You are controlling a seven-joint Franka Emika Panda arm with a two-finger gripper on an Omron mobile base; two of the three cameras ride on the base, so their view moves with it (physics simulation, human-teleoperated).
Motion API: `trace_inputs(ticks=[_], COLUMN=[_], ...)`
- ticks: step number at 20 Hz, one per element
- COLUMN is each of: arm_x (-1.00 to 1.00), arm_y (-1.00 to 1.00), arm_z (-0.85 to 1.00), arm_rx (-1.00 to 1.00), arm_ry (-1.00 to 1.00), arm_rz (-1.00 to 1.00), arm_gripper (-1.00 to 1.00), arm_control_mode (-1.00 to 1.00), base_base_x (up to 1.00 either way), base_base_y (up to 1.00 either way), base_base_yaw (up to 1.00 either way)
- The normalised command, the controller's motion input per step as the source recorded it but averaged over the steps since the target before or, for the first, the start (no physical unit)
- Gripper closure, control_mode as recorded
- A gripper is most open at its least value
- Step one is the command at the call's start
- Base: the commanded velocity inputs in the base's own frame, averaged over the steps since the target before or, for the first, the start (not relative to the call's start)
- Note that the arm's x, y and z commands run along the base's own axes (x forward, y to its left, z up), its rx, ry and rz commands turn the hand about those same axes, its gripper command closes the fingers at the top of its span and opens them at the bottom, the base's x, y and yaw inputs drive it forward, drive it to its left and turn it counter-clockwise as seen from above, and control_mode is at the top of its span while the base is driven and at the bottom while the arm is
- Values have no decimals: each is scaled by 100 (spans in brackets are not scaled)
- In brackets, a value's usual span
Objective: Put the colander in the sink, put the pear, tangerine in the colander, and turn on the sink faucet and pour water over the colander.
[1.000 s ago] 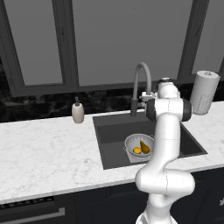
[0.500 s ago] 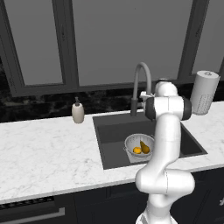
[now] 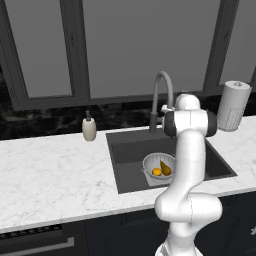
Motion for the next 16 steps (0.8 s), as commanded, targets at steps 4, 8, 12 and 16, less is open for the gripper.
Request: trace_inputs(ticks=[4,8,12,16], arm_x=[23,14,1,-58], arm_y=[-100,-100,-100,-66], arm_z=[-20,-19,-17,15], arm_rx=[0,0,0,4], arm_ry=[18,17,12,1], arm_rz=[-18,-18,-18,-16], arm_gripper=[100,100,100,100], arm_control_mode=[-100,-100,-100,-100], base_base_x=[0,0,0,0], base_base_y=[0,0,0,0], base_base_yaw=[0,0,0,0])
